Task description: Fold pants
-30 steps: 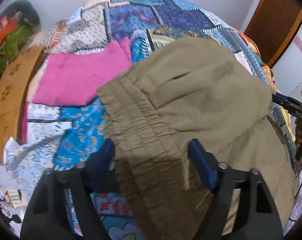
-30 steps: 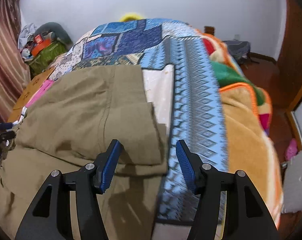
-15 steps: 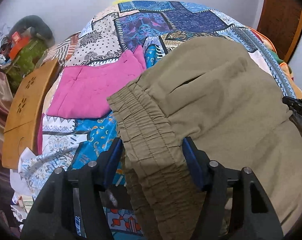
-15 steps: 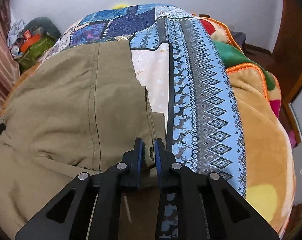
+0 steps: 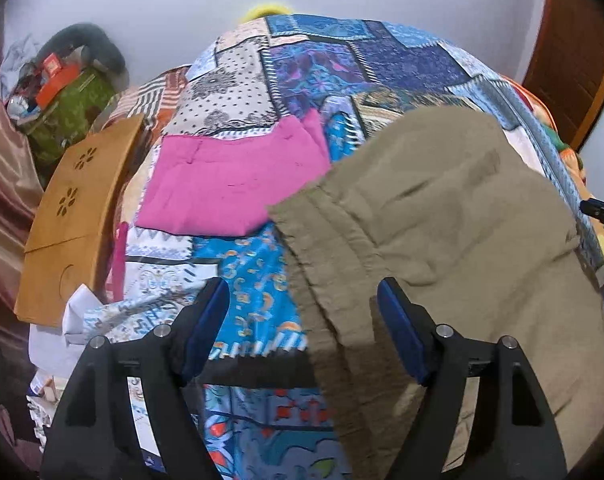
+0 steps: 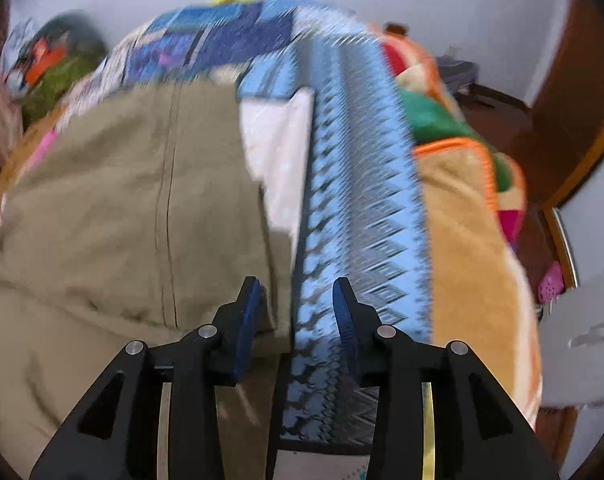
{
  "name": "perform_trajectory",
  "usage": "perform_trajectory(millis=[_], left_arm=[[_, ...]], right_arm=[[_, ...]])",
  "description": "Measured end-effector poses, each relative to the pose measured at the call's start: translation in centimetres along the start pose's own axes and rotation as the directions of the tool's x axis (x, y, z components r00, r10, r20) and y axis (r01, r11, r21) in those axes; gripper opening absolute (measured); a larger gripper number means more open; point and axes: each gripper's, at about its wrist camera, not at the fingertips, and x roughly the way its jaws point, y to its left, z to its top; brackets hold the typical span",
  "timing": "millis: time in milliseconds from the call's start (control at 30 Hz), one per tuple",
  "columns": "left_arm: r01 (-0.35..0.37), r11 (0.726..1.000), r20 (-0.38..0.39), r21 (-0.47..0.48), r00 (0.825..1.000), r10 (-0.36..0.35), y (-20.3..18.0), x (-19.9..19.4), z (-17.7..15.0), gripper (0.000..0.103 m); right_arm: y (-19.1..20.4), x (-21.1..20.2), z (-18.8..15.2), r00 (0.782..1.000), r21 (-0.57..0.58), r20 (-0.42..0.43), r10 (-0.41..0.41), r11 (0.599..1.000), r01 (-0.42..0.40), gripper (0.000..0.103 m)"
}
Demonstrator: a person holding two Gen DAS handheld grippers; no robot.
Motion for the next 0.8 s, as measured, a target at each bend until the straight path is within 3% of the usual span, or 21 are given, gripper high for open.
perform_trajectory(millis=[167,300,567,800], left_arm=[[0.018,0.996,-0.009,-0.091,1.000,-0.019,2.6,1.4,2.1,0.079],[0.045,0.991,-0.047,-0.124,0.998,-0.051,3.2,3.8,3.5,0.079],[0.084,0.986,-0.090,-0.146,0.991,-0.098,3.1,8.3,5.6,0.079],[0.145,0.969,-0.122,-0.201,0.978,-0.171,3.6,11.4,5.8,0.079]], right_arm=[[0.6,-2.4,2.9,0.994,0.046,0.109,0.031,0.998,-0.036,0.034],[2.3,-2.1,5.6,0.984,0.024,0.166,0.060,0.998,-0.064,0.057],[5.3,2.7,9.0,0.979,-0.005,0.193,0.069,0.998,-0.069,0.057],[6.6,6.7,11.5,0.984,-0.074,0.150,0.095,0.994,-0.085,0.057]])
